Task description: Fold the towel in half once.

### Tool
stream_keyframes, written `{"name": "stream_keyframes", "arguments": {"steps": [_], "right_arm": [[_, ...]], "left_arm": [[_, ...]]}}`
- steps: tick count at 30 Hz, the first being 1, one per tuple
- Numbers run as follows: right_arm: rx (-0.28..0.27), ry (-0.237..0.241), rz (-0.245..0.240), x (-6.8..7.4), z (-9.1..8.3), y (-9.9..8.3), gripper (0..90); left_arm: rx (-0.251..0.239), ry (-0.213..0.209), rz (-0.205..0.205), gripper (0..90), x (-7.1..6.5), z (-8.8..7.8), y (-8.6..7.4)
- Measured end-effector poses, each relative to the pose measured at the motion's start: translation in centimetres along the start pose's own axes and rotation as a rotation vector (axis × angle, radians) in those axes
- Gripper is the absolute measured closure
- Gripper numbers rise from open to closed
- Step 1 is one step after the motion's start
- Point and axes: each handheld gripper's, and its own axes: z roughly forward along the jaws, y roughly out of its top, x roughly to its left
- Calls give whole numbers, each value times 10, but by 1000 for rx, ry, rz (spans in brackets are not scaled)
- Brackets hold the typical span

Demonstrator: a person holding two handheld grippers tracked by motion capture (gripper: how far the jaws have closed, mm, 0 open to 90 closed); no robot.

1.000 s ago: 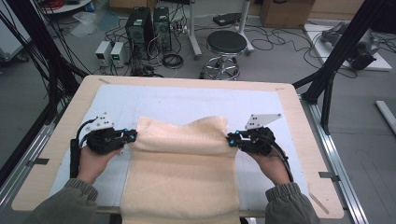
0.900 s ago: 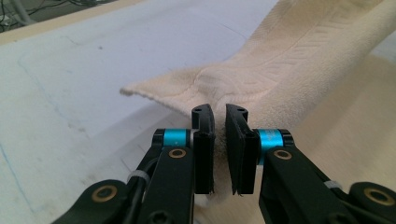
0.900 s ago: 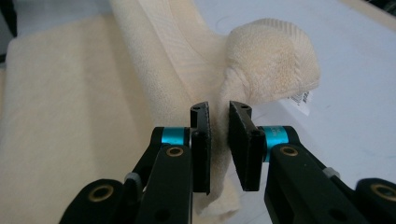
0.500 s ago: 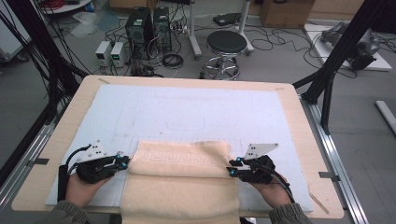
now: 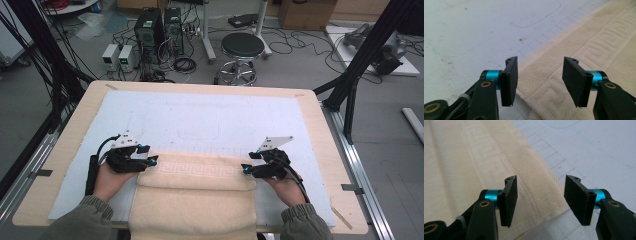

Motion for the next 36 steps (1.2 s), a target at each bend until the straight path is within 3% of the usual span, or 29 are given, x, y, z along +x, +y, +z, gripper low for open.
{"name": "stream_keyframes", "arguments": {"steps": [3,5,9,13,15,19,24,30,33,36], "right_arm": [[34,21,17,-4,13,-2,446],[49,51,32,-5,20,-5,489],[35,106,42,-6,21,-7,655],[38,105,-2,-2,20,-5,750],[23,97,-14,0,17,-3,775],[-11,89,-32,3,8,0,802],[-38,85,-70,10,-3,10,810],[-77,78,-119,24,-25,17,815],[-94,85,-154,41,-41,18,815],[-102,105,-193,63,-62,9,803]], "left_arm": [[71,8,-10,455,7,13,-4],[98,-17,-32,489,11,17,-7],[95,-40,2,687,10,18,-7],[103,-33,37,812,6,17,-6],[97,-30,38,832,6,15,-5],[39,-12,36,846,5,6,-3],[-31,-12,27,847,2,-12,2],[-122,-10,86,846,-16,-46,7],[-142,-36,113,846,-30,-68,-2],[-161,-85,140,843,-52,-96,-24]]}}
